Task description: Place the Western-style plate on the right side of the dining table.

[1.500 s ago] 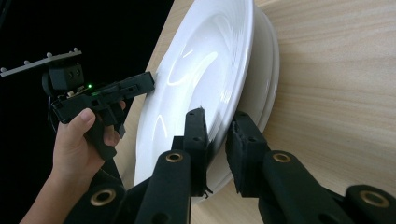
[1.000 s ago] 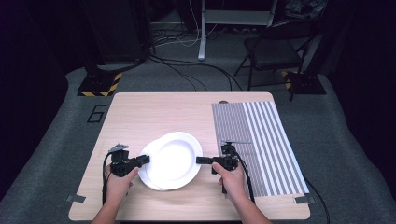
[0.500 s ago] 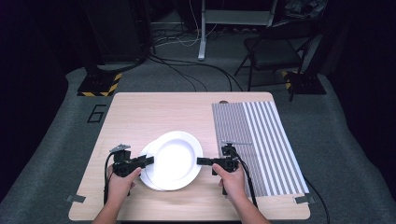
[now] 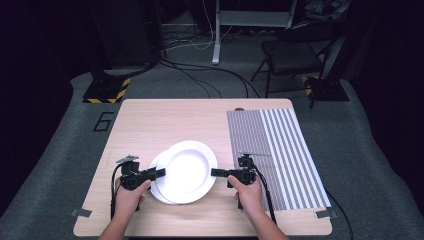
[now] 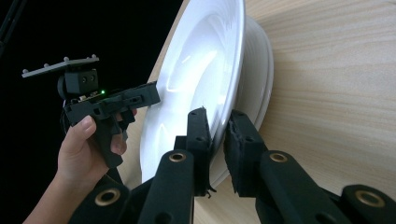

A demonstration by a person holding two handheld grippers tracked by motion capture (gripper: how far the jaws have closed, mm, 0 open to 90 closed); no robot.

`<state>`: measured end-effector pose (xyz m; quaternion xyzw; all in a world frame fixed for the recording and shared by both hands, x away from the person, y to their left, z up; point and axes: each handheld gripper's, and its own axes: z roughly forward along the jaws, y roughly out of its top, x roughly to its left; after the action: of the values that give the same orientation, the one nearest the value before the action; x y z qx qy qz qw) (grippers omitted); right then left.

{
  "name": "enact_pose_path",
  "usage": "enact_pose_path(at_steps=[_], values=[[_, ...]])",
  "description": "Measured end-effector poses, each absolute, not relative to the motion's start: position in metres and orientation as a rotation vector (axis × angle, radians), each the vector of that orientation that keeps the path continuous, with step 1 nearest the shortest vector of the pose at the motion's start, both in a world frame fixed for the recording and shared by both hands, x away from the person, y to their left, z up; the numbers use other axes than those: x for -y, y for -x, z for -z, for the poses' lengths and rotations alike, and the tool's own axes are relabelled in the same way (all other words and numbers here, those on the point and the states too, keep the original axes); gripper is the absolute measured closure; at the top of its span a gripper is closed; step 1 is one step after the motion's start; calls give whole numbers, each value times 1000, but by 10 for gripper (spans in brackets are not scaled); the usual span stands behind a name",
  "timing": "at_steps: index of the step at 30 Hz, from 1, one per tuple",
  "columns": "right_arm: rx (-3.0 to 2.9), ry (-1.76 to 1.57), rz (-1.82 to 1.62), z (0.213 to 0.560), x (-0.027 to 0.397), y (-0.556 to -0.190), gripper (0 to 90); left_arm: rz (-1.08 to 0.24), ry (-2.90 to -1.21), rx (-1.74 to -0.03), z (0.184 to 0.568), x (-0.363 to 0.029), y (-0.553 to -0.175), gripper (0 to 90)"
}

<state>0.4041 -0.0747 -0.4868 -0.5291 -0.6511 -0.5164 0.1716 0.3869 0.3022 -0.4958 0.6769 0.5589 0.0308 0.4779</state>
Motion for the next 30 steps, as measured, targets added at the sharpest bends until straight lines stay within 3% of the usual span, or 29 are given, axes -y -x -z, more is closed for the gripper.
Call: enact_pose_path(at_steps=[18,30], values=[[1808,1538,1475,492,76,-405,789,-73,-1628,-1387,493,-301,-383,564],[1940,1589,1456,485,70,-400,718,-70,-1632,-1381,493,-299,-382,567]])
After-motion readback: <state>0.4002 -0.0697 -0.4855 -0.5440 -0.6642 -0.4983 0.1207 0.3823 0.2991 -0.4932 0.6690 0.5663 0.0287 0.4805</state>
